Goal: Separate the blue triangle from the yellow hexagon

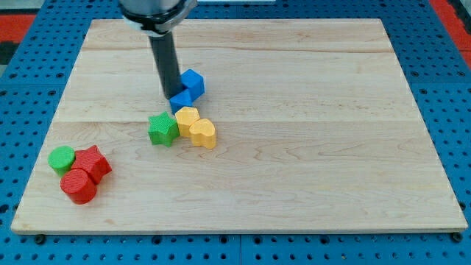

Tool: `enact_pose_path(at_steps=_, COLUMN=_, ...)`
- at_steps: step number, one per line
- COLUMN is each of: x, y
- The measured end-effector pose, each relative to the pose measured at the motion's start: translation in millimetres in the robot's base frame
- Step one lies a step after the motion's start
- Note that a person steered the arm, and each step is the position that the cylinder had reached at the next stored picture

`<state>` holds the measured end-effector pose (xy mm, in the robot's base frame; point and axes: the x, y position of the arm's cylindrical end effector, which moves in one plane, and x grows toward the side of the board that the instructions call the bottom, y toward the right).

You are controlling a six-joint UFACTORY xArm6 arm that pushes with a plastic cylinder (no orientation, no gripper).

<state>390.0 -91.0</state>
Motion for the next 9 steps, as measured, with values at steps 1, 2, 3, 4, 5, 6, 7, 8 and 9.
enact_pose_path(at_steps=1, x=-4.6, y=28.4)
enact_pose_path(at_steps=2, x=-5.4, y=14.7)
enact_pose_path(at_steps=3, x=6.3, y=-17.5)
enact_pose_path(at_steps=4, x=14.0, y=-34.5)
enact_pose_path(at_steps=5, x=16.1, y=-20.0)
enact_pose_path(at_steps=6, x=27.4, y=3.4)
enact_pose_path(at_steps=7, x=35.9, y=28.5)
enact_pose_path(at_steps=8, x=37.8, y=60.8)
enact_pose_path(at_steps=9, x=47.3, y=90.0)
